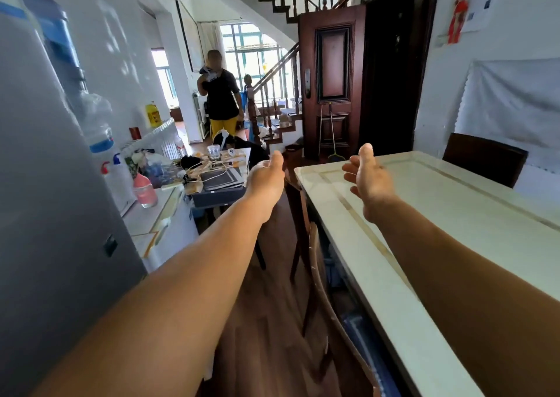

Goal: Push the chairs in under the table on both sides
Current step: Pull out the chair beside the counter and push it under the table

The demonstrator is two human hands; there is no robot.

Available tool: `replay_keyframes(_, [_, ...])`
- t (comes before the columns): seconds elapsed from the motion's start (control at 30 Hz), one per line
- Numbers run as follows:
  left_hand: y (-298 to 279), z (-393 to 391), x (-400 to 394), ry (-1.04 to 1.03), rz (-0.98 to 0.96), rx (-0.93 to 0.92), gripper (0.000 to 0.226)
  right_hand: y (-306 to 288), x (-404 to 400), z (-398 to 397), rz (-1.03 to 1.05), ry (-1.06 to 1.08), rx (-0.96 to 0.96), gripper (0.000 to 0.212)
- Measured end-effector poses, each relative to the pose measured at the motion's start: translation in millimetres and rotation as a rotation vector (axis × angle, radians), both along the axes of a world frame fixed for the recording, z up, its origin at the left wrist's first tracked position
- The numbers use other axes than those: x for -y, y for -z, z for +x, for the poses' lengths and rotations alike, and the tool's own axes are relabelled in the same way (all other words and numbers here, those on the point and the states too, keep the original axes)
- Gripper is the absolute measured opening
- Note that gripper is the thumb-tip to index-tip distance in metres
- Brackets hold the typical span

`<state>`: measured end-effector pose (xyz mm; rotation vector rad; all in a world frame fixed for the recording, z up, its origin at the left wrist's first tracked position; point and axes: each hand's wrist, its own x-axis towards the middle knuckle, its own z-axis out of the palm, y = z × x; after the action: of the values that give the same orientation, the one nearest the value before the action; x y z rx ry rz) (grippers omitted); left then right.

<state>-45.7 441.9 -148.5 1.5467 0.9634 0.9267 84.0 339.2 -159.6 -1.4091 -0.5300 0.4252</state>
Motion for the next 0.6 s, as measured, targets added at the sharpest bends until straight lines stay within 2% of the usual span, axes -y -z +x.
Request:
replay_keyframes(0.13, [15, 45, -81, -0.001, -0.036, -0.048, 0.04, 21, -75, 41, -0.025, 0.013, -0.011, 0.04])
replay_keyframes(0.3, [37, 91, -161, 0.002, -0.108, -0.105, 0.038, 36, -145, 85, -0.088, 0.053, -0.035, 0.049])
replay_keyframes(0.47, [63, 125, -224, 0.093, -0.261, -0.127, 0.059, 60, -199, 108, -0.154, 0.035, -0.069, 0.039])
replay_keyframes(0.6, [83, 152, -264, 0.145, -0.287, -0.201, 0.034, 86, -239, 118, -0.246, 0.018, -0.059, 0.039])
